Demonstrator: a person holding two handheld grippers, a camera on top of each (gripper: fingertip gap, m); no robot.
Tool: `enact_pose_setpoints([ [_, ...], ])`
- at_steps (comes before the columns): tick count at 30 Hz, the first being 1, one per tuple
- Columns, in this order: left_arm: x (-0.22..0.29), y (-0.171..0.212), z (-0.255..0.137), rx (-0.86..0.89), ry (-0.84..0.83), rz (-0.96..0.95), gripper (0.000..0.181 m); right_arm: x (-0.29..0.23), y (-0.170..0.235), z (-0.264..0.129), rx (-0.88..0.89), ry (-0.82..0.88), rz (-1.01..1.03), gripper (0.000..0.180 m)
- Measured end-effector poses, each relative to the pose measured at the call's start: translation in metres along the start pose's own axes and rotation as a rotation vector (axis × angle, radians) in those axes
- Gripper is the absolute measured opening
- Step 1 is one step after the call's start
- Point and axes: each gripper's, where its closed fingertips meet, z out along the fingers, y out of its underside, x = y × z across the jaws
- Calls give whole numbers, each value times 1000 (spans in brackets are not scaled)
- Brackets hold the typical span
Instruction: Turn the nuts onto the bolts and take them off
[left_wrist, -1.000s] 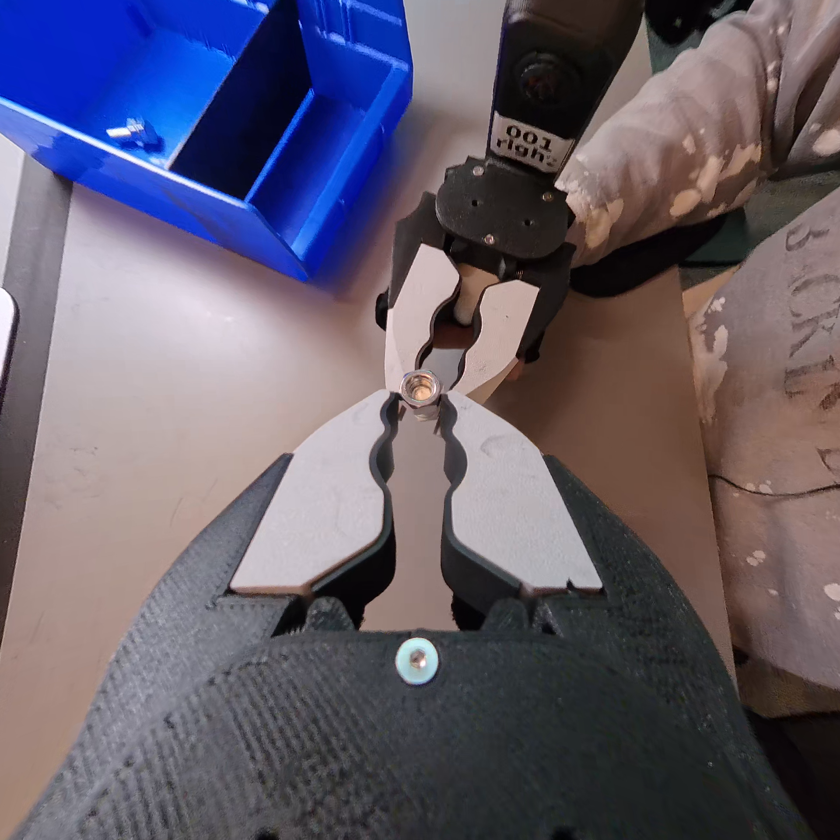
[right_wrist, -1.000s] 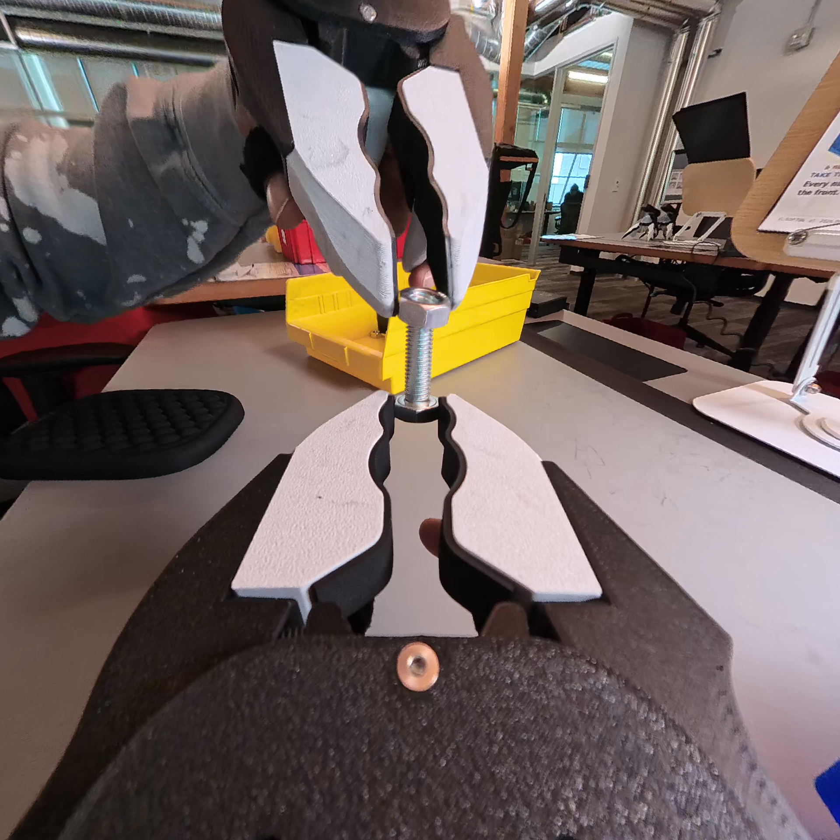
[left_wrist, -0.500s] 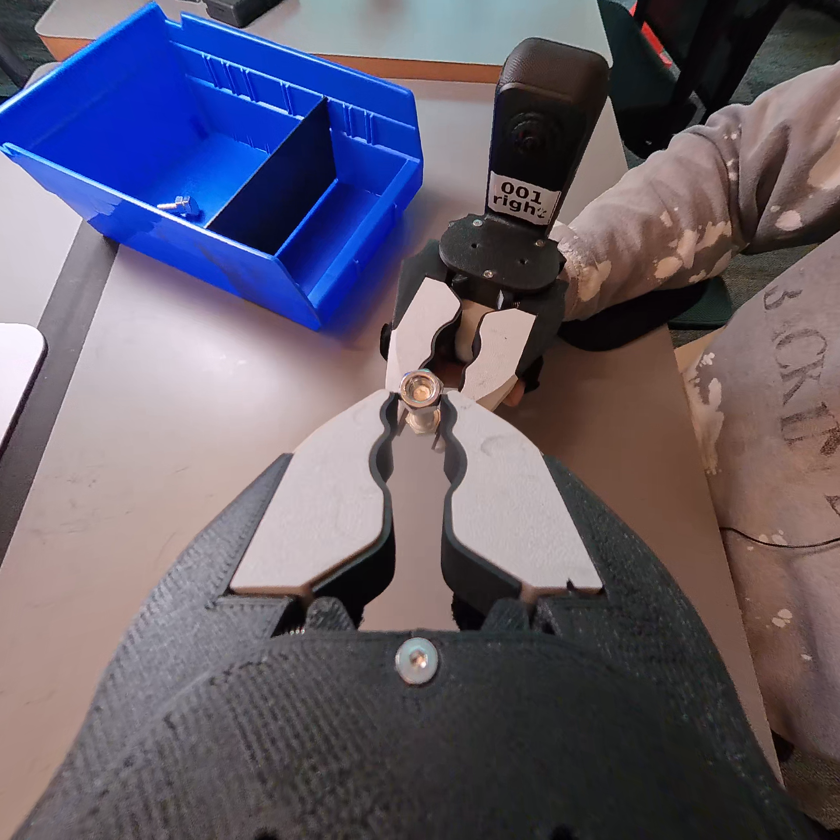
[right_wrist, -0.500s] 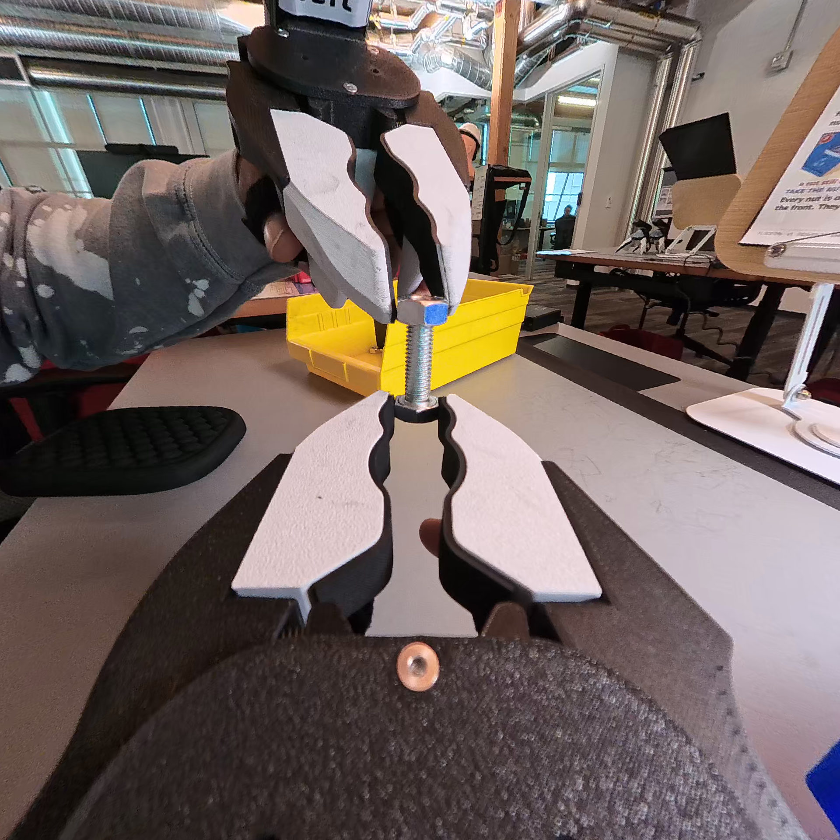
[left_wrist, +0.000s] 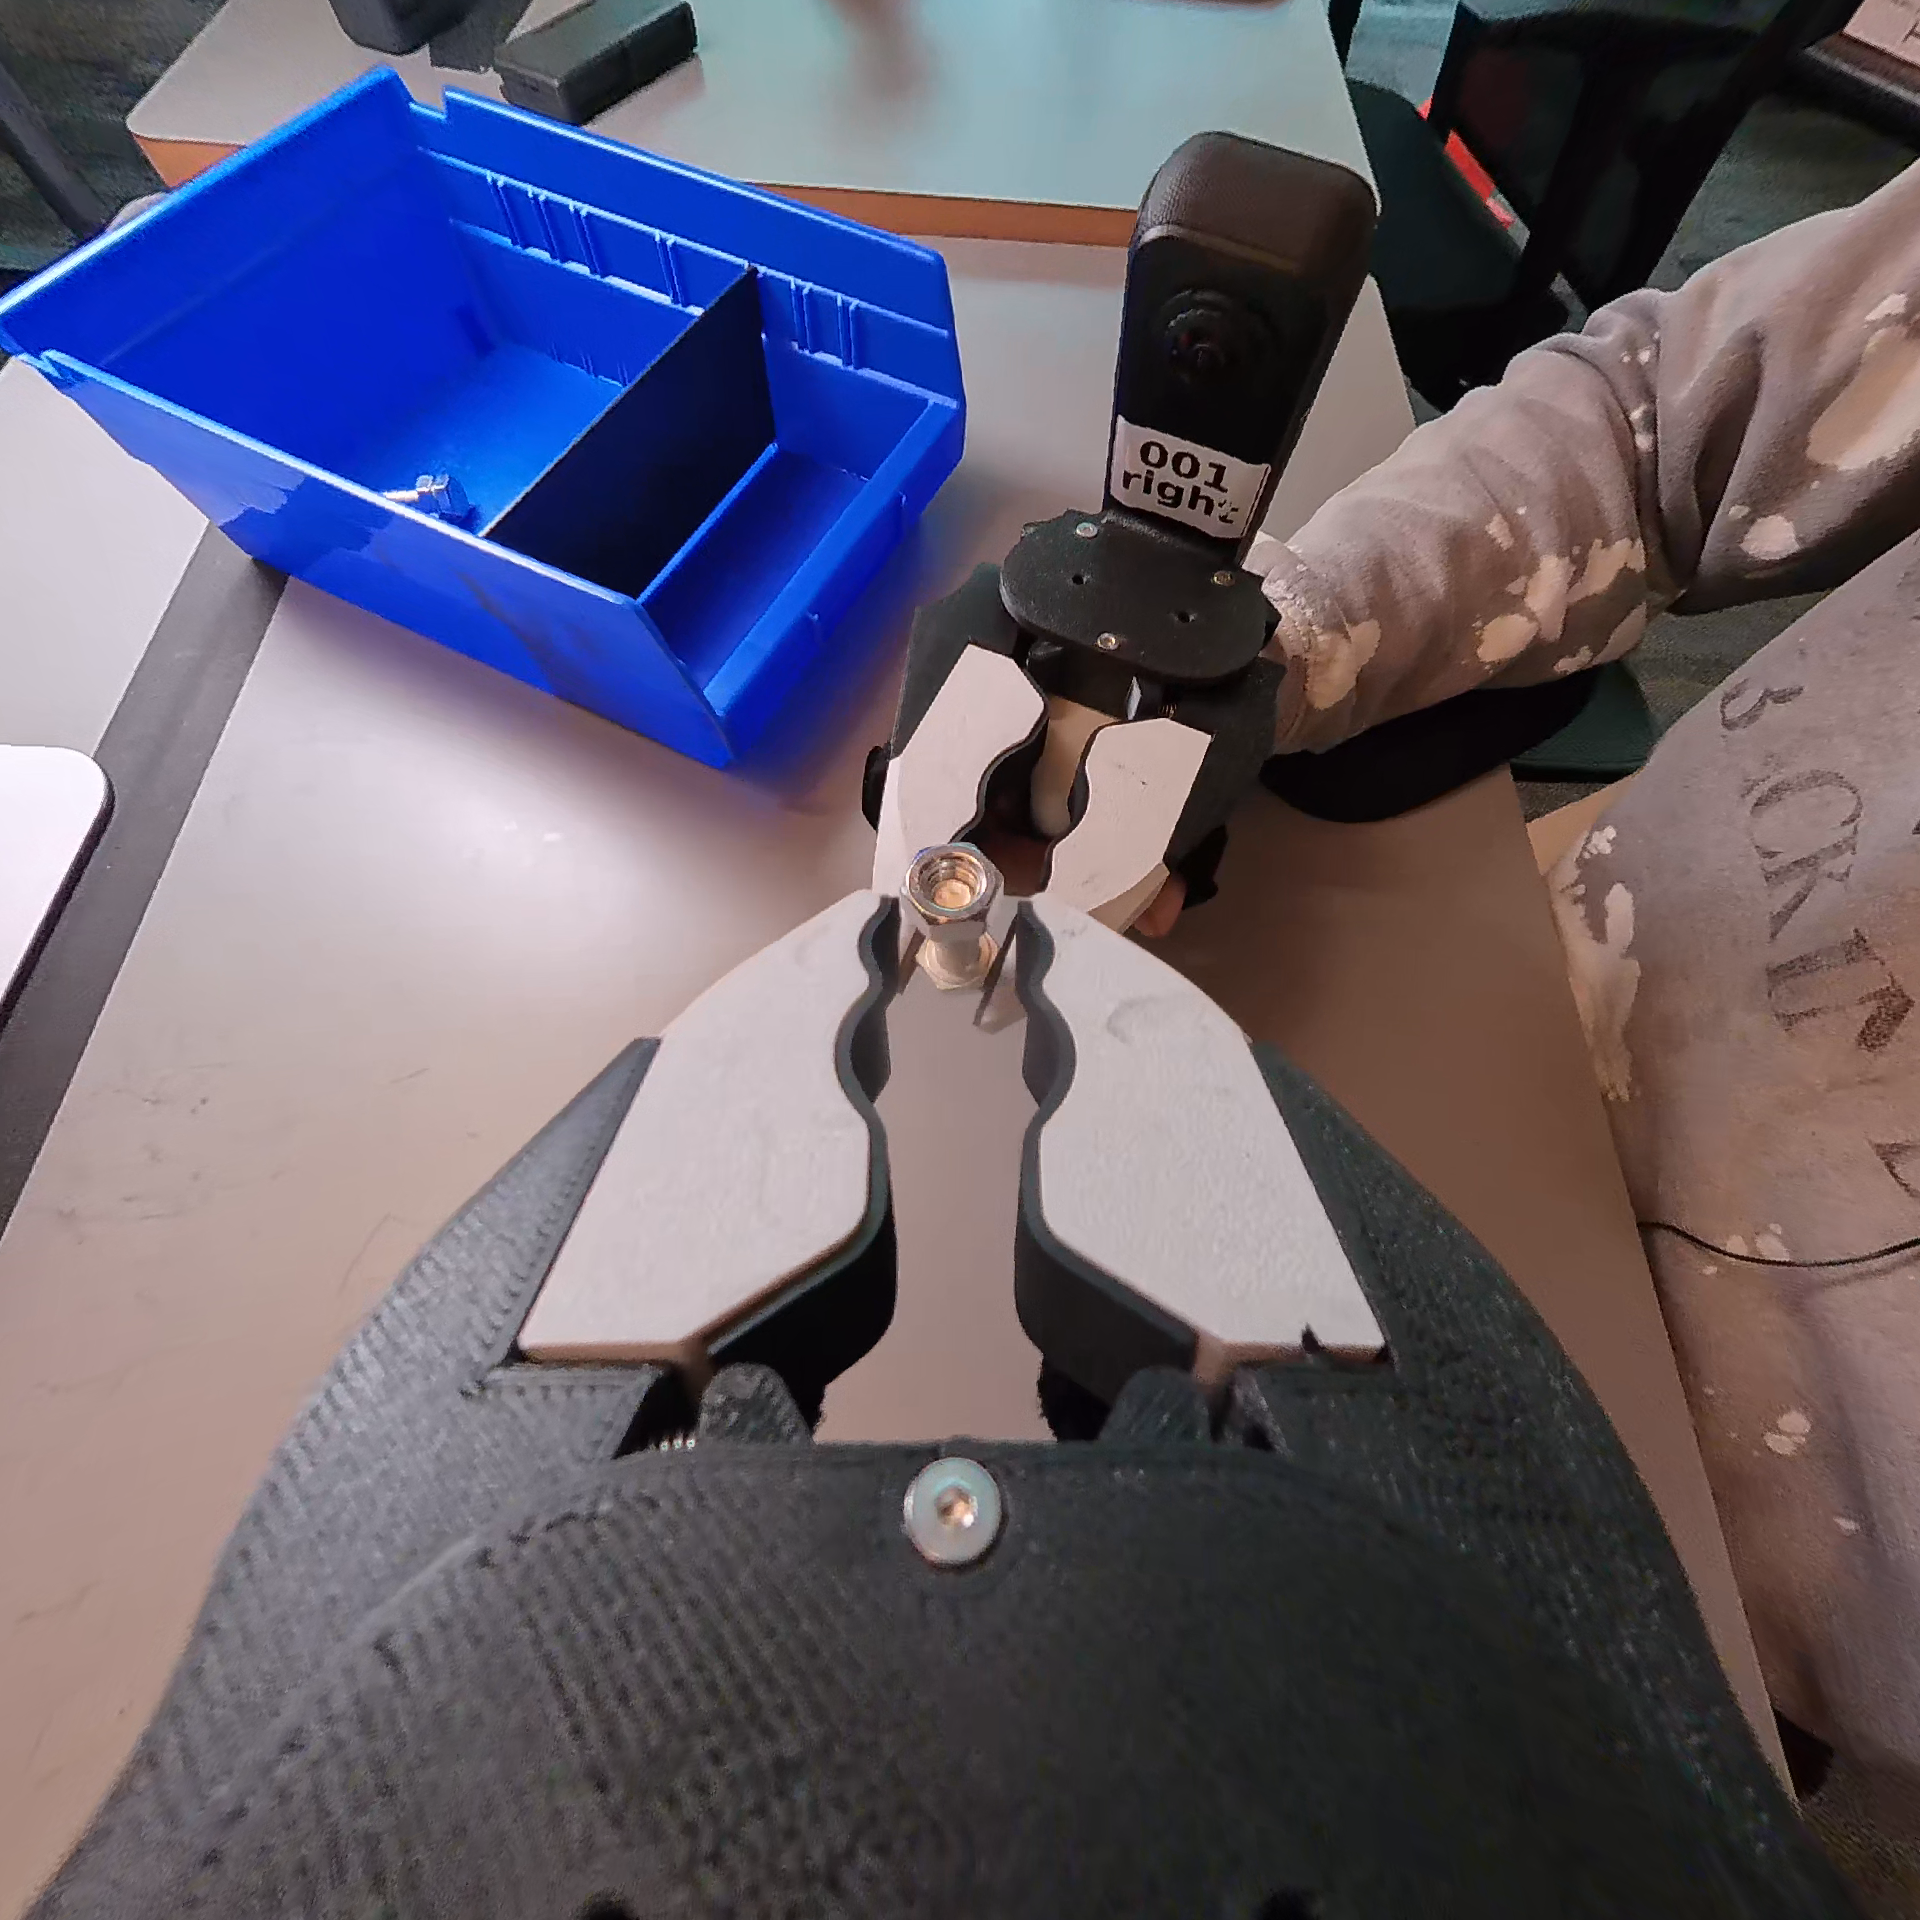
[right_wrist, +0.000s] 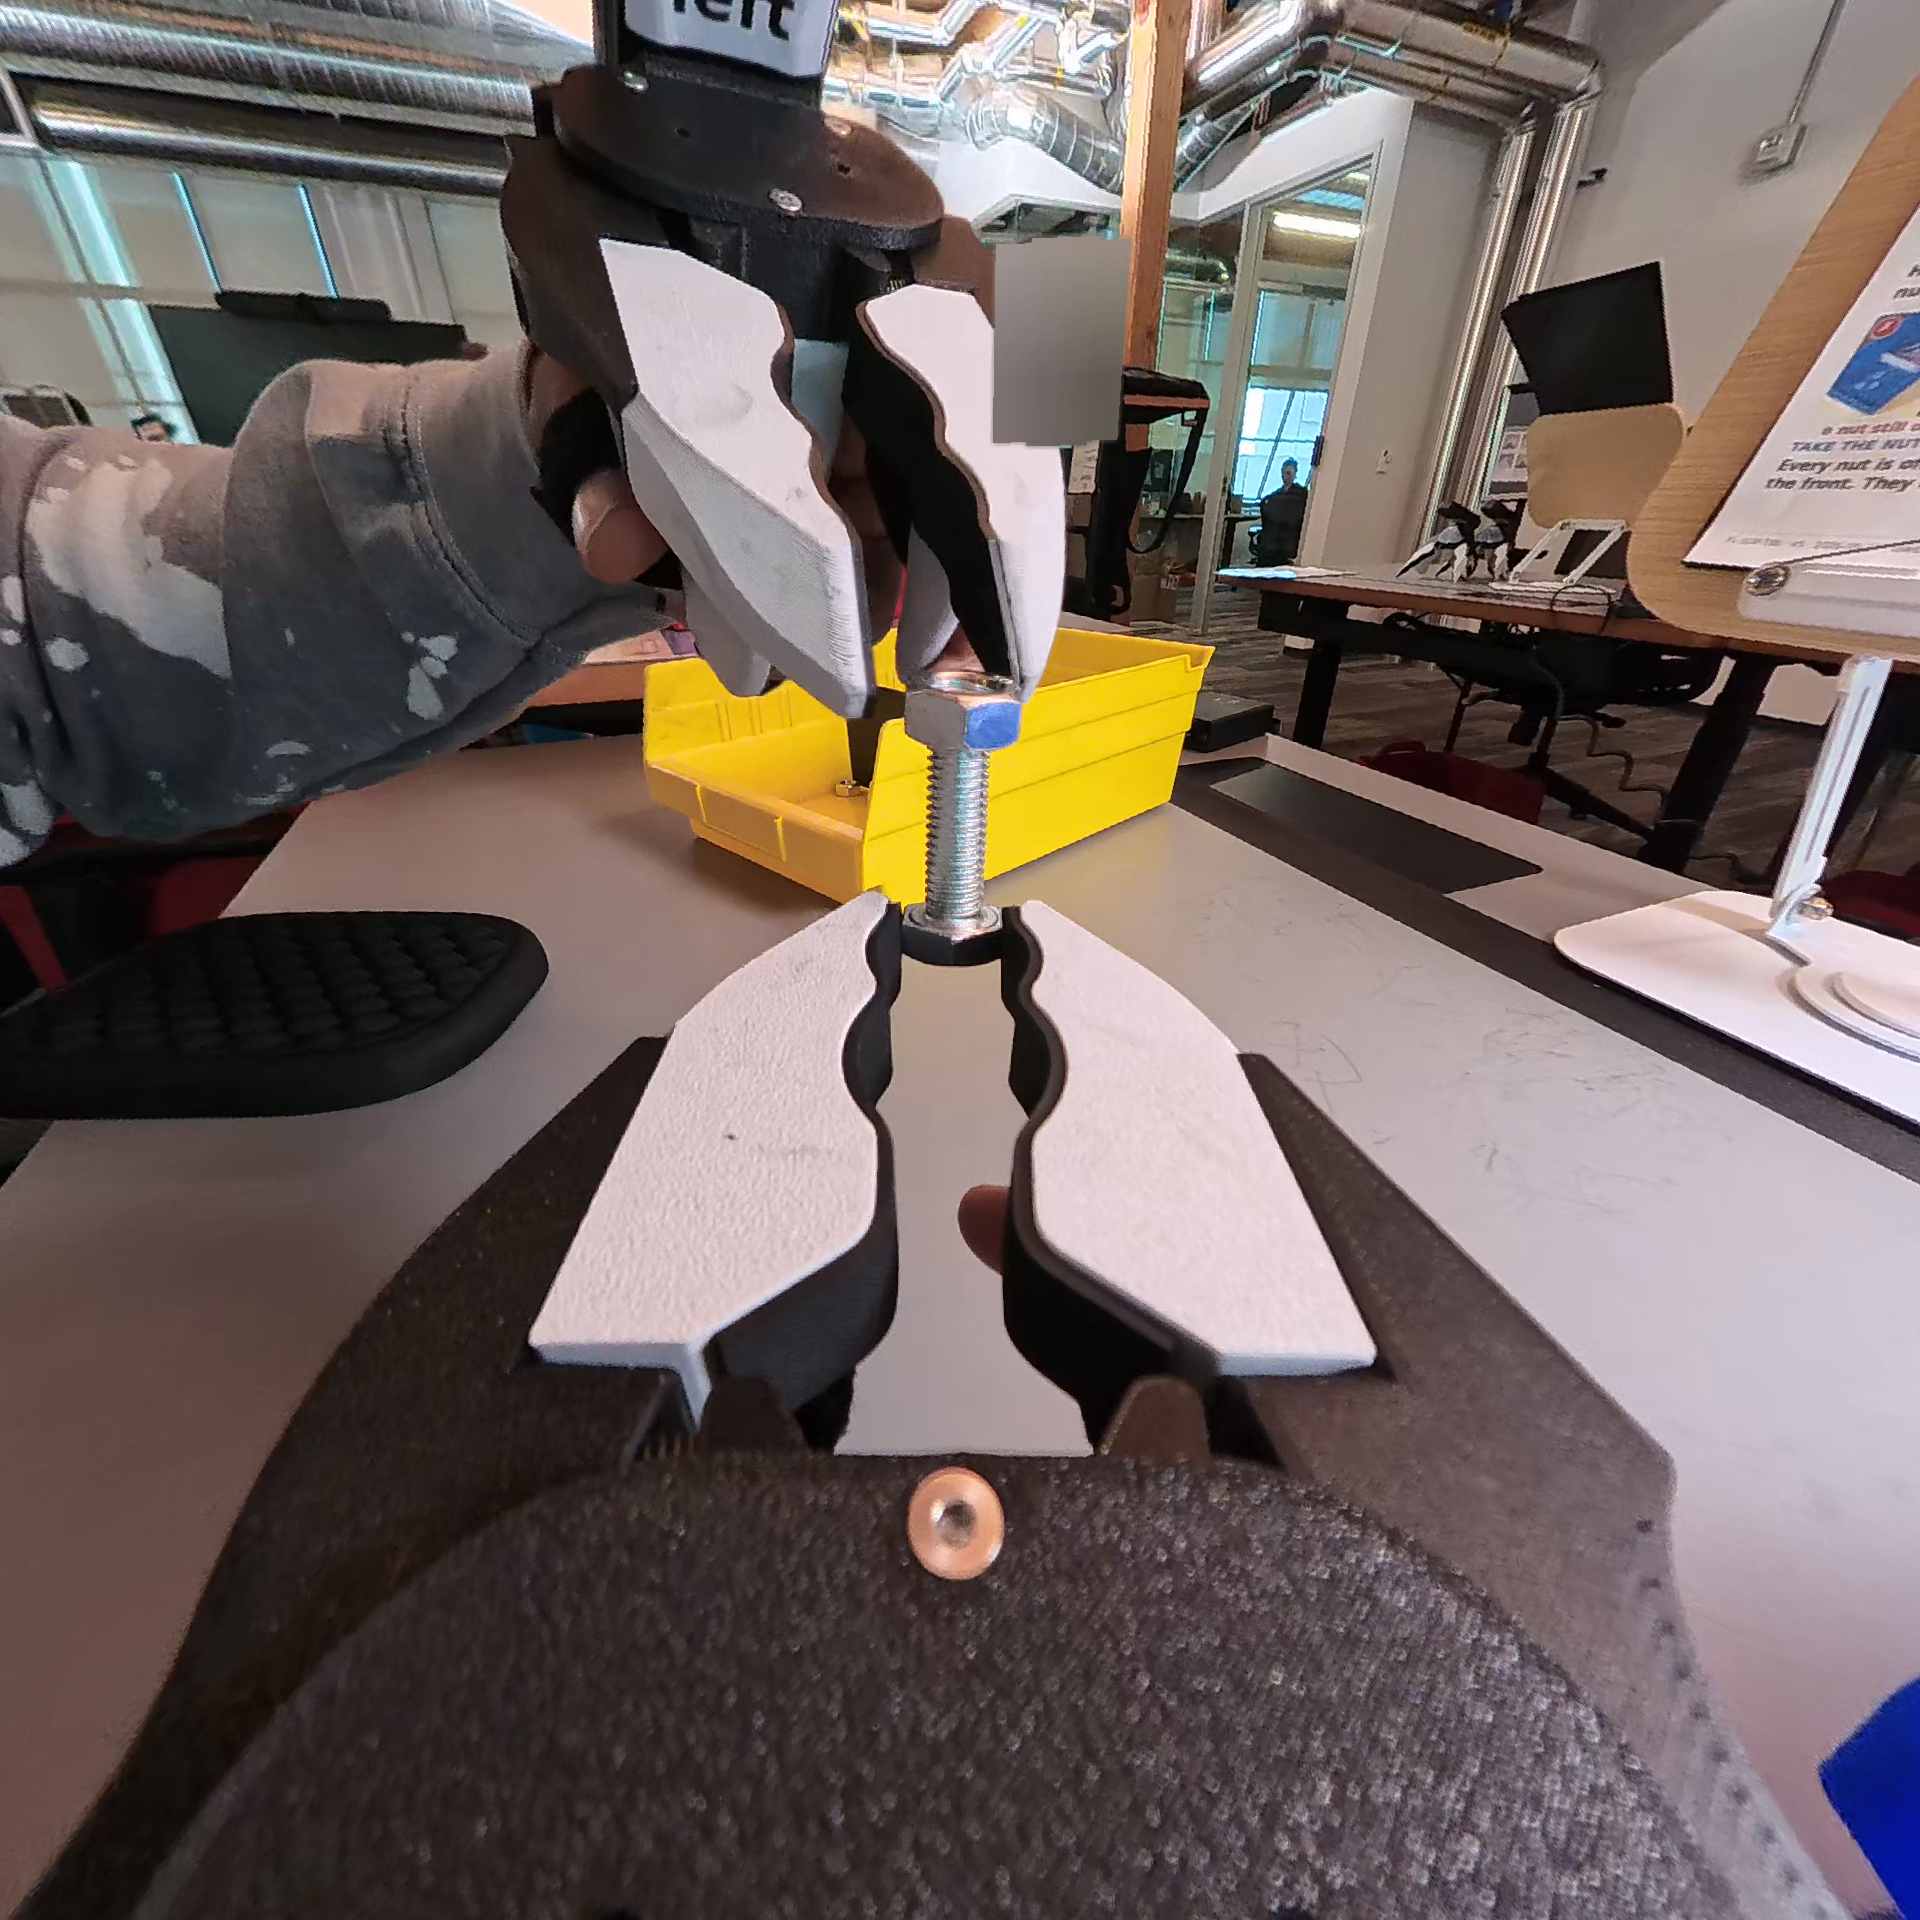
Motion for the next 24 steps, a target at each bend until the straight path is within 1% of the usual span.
enact_pose_setpoints([
  [3, 0, -2, -1, 40, -15, -8, 23, 1, 1, 0, -9, 14, -11, 18],
  [10, -2, -8, 2, 207, -105, -50, 25, 5, 3, 0, -19, 45, -32, 18],
  [14, -5, -4, 7, 251, -145, -73, 25, 4, 3, 0, -20, 48, -41, 18],
  [16, -7, -3, 9, 273, -163, -83, 22, 4, 3, 0, -20, 49, -41, 18],
  [24, -1, -12, 6, 404, -145, -104, 20, -1, -7, -2, 35, 18, -13, 18],
])
